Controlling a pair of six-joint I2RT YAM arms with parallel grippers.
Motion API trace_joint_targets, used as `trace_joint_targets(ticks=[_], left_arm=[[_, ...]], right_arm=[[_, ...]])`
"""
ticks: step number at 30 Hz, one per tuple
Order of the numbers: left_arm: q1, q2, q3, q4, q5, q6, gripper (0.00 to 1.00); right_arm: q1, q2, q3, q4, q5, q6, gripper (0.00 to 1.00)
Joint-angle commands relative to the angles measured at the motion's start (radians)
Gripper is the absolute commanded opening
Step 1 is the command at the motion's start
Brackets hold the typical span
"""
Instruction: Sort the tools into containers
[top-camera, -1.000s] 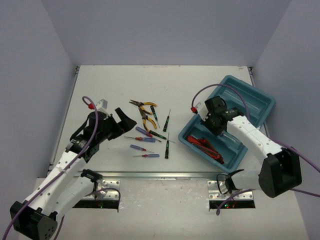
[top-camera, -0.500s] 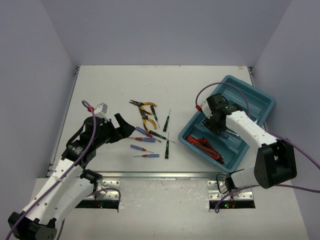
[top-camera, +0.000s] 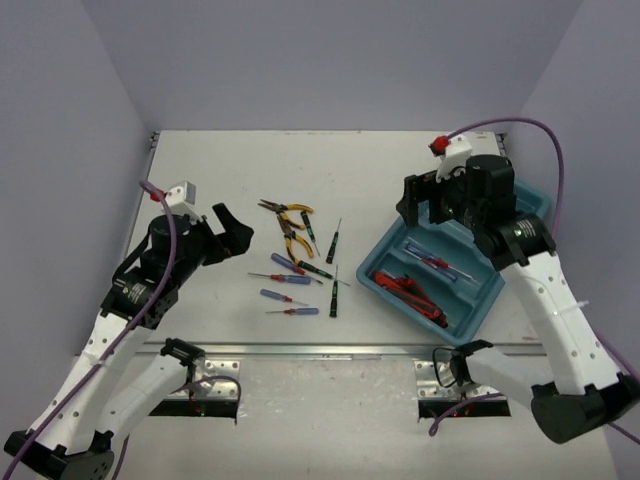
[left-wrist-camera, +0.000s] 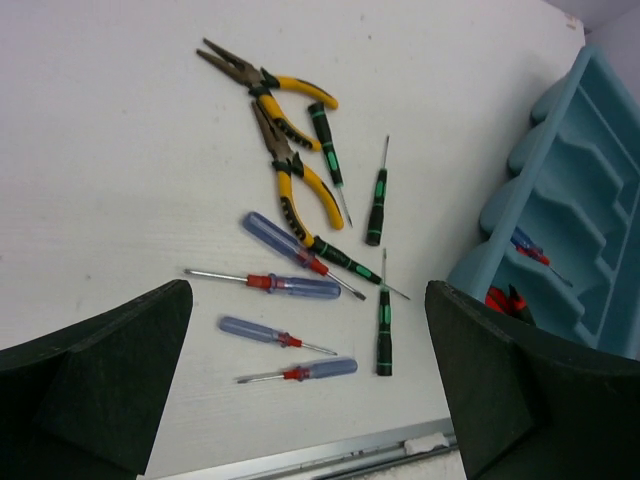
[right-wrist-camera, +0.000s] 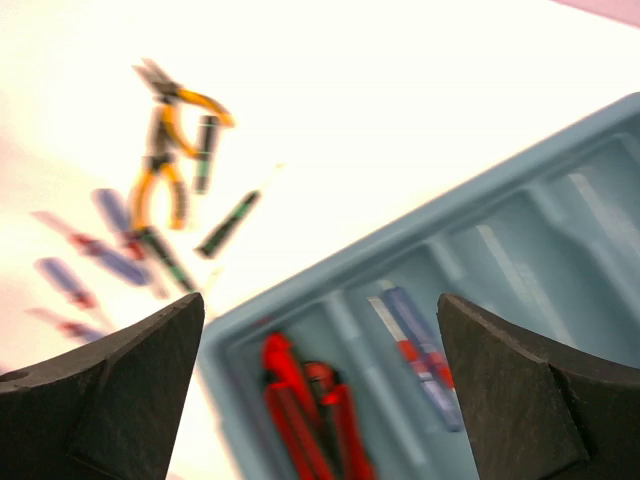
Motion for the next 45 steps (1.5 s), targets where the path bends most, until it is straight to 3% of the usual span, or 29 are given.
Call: trace_joint_targets(ticks=[1, 2, 4, 7, 9, 10, 13, 15, 18, 22, 30, 39, 45], left_arm=[[0.003, 0.003, 0.041, -0.024, -0.137, 0.082, 1.0], [0.003, 0.007, 0.042, -0.022, -0.159, 0.089, 1.0], [0.004, 0.022, 0.047, -0.031, -0.192, 0.087, 1.0], [0.004, 0.036, 0.035, -0.035, -0.293, 0.069, 1.0], [0.004, 0.032, 0.008, -0.03, -0.364, 0.043, 1.0], [0.004, 0.027, -0.008, -0.026, -0.387, 0.021, 1.0], [0.004, 0.002, -0.014, -0.023, -0.421, 0.01, 1.0], [0.005, -0.03, -0.018, -0.026, -0.449, -0.001, 1.0], [0.004, -0.088, -0.025, -0.033, -0.476, -0.021, 1.0], [0.004, -0.148, -0.032, -0.032, -0.495, -0.034, 1.0], [0.004, -0.105, -0.037, -0.006, -0.432, 0.0, 1.0], [0.004, -0.107, -0.045, 0.013, -0.402, 0.021, 1.0], [0.004, -0.106, -0.045, 0.016, -0.397, 0.024, 1.0]], right_arm=[[0.004, -0.14, -0.18, 0.25, -0.341, 0.241, 0.99], [0.004, -0.168, -0.245, 0.357, -0.431, 0.265, 0.99], [0.004, -0.139, -0.264, 0.368, -0.482, 0.337, 0.99], [0.047, -0.003, -0.167, 0.198, -0.486, 0.364, 0.99], [0.17, 0.091, -0.084, 0.077, -0.285, 0.255, 0.99], [0.318, 0.174, -0.052, -0.006, -0.103, 0.187, 0.99], [0.451, 0.309, 0.004, -0.086, 0.037, 0.066, 0.98], [0.502, 0.376, 0.034, -0.097, 0.053, 0.008, 0.93], [0.585, 0.497, 0.077, -0.097, -0.017, -0.057, 0.71], [0.68, 0.607, 0.074, -0.03, 0.027, -0.18, 0.65], [0.765, 0.825, 0.157, 0.021, 0.018, -0.253, 0.57], [0.781, 0.904, 0.163, 0.088, 0.032, -0.251, 0.47], [0.798, 0.939, 0.174, 0.038, 0.02, -0.242, 0.38]])
